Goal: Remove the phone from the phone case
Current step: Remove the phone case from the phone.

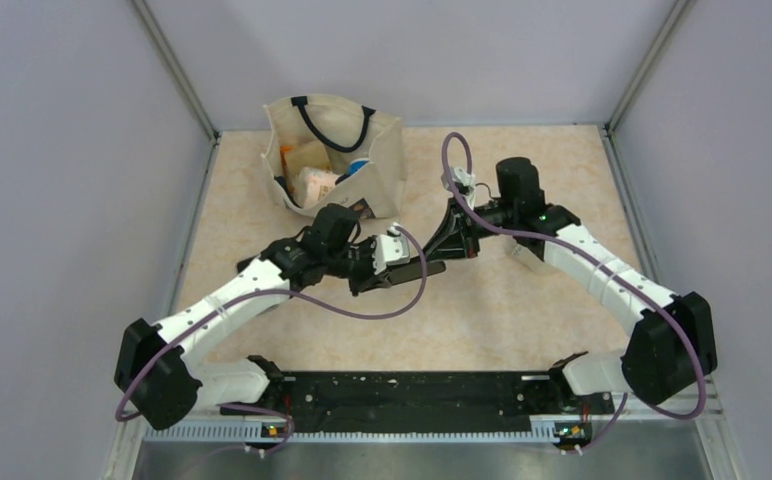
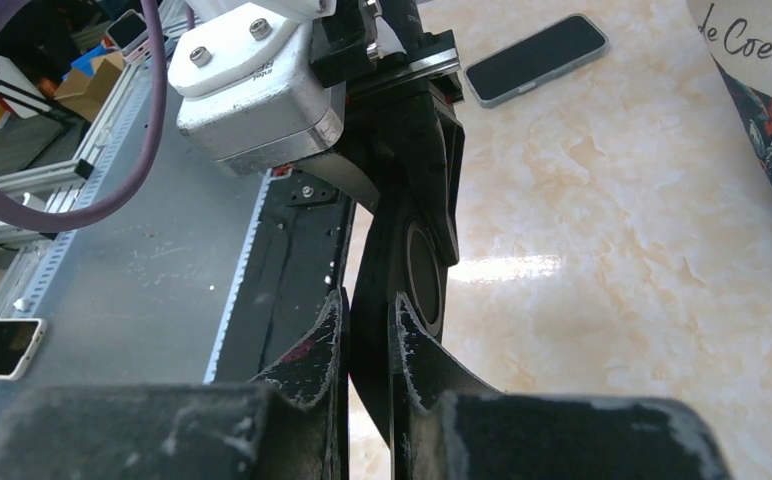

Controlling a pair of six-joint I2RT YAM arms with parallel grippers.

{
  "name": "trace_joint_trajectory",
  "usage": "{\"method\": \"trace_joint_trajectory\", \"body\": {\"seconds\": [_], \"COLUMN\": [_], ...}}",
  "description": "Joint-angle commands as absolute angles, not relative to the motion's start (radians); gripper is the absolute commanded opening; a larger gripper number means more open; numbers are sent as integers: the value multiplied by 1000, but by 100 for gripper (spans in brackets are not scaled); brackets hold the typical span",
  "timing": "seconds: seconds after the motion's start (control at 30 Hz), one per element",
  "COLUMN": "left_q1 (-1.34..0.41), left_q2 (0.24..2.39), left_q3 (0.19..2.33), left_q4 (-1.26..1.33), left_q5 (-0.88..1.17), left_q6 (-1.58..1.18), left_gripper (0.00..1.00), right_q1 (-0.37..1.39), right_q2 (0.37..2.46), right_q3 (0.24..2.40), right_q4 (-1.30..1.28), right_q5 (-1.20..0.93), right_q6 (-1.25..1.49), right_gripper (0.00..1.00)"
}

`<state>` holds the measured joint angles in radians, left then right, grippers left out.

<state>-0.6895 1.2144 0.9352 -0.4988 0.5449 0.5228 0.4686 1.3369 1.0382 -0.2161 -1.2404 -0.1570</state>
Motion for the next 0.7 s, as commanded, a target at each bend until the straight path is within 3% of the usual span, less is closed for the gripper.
{"method": "trace_joint_trajectory", "body": {"seconds": [0.0,0.33,0.67], "left_q1": [-719,-807,-840], "left_q2": [1165,1158,1150], "left_q3": [958,974,968], "left_q4": [-385,-404,-385], "left_q5": [474,265,204], "left_q6": [578,704,711], "left_gripper": [0,0,0], "right_q1": [480,476,472], "right_q2": [1356,1454,1516], "right_q3": [1038,1081,1093], "right_q4": [-182,-182,-181], "right_q5": [-1288,-1354,-1388], "right_q6": [-139,-84,-80], "right_gripper": [0,0,0]}}
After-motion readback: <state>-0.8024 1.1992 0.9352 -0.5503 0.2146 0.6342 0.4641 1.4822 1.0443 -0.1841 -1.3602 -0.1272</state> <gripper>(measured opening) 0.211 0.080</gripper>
